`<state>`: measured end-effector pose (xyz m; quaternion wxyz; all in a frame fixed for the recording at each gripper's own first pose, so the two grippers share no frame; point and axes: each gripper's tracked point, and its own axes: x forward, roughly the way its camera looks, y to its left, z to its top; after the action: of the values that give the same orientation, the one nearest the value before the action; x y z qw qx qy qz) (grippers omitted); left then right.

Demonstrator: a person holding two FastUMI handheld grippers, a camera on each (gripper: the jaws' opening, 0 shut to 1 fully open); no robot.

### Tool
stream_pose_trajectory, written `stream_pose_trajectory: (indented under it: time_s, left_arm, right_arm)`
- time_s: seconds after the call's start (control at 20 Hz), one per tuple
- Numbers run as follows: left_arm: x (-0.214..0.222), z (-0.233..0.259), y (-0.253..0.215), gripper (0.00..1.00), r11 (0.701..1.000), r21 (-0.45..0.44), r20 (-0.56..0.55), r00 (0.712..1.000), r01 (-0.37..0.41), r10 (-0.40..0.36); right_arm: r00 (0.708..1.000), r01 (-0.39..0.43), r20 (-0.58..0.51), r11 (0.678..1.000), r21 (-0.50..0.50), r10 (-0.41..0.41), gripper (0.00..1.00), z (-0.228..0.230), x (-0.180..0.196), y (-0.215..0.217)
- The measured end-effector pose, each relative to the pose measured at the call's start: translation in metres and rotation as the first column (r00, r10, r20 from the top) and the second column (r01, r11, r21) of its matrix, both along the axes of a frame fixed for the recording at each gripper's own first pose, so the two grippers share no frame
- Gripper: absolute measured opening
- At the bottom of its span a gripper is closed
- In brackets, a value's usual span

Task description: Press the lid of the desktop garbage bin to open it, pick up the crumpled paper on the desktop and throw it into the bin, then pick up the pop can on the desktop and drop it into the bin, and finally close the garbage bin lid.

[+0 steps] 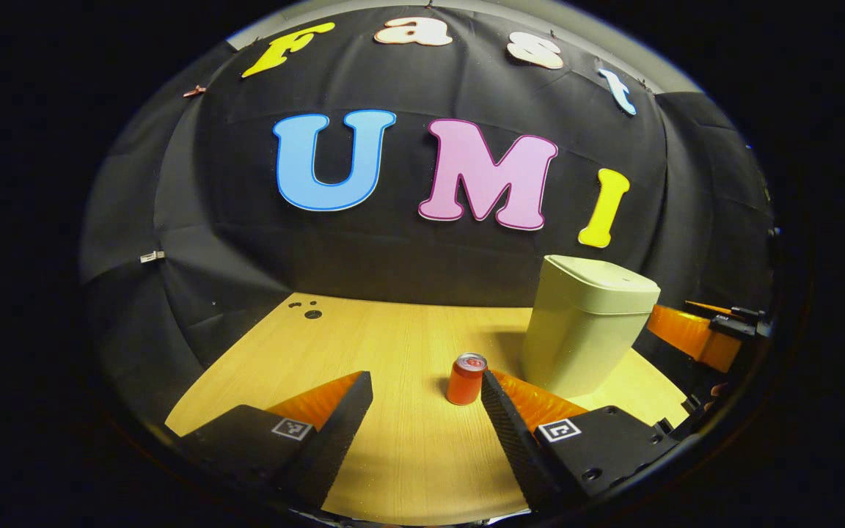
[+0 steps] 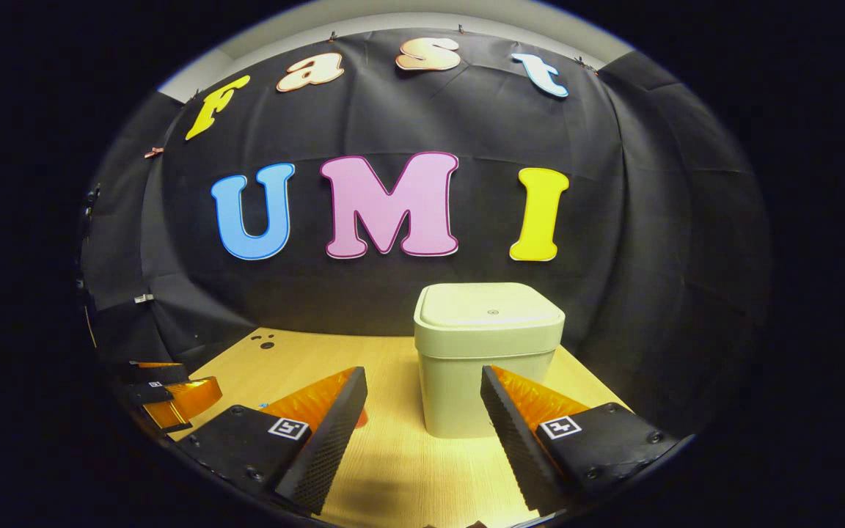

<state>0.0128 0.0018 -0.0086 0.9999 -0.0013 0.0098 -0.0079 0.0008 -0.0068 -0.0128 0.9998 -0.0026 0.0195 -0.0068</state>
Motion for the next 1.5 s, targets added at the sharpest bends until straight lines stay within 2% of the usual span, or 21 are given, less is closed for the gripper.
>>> stream_pose_trajectory:
  time_s: [0.5,0.7,0.75,0.9,1.05,1.1,1.2,1.35,1.5]
  left_arm:
    - [-0.001,-0.001,0.0,0.96,1.0,0.012,-0.006,1.0,0.002,-0.002]
    - [-0.001,-0.003,-0.001,0.96,1.0,0.018,-0.01,1.0,0.004,-0.004]
    - [0.0,-0.004,-0.001,0.95,1.0,0.024,-0.013,1.0,0.005,-0.005]
    - [-0.002,-0.003,-0.001,0.96,0.999,0.038,-0.009,1.0,0.008,-0.007]
    - [-0.003,-0.002,0.001,0.96,0.999,0.042,0.0,1.0,-0.002,0.002]
    - [-0.002,-0.002,0.001,0.96,0.999,0.039,0.002,1.0,-0.004,0.004]
    - [-0.001,-0.003,0.001,0.96,0.999,0.031,-0.002,1.0,-0.012,0.012]
    - [-0.002,-0.006,0.001,0.96,1.0,0.022,-0.007,1.0,-0.016,0.016]
    - [-0.003,-0.007,0.0,0.95,1.0,0.023,-0.008,1.0,-0.017,0.017]
  right_arm:
    - [1.0,-0.015,-0.018,1.0,0.005,0.016,0.95,-0.005,-0.003,0.0]
    - [0.997,-0.045,-0.055,0.999,0.017,0.046,0.81,-0.014,-0.004,0.003]
    - [0.996,-0.052,-0.065,0.998,0.028,0.054,0.72,-0.015,-0.005,0.003]
    - [0.993,-0.068,-0.089,0.996,0.054,0.073,0.53,-0.019,-0.004,0.007]
    - [0.993,-0.071,-0.089,0.996,0.053,0.075,0.25,-0.02,-0.001,0.005]
    - [0.992,-0.076,-0.096,0.996,0.055,0.081,0.22,-0.02,-0.003,0.007]
    - [0.992,-0.079,-0.099,0.996,0.046,0.083,0.06,-0.022,-0.004,0.008]
    - [0.986,-0.124,-0.109,0.991,0.047,0.129,0.05,-0.025,-0.004,0.016]
    - [0.975,-0.177,-0.124,0.98,0.089,0.187,0.05,-0.029,-0.006,0.025]
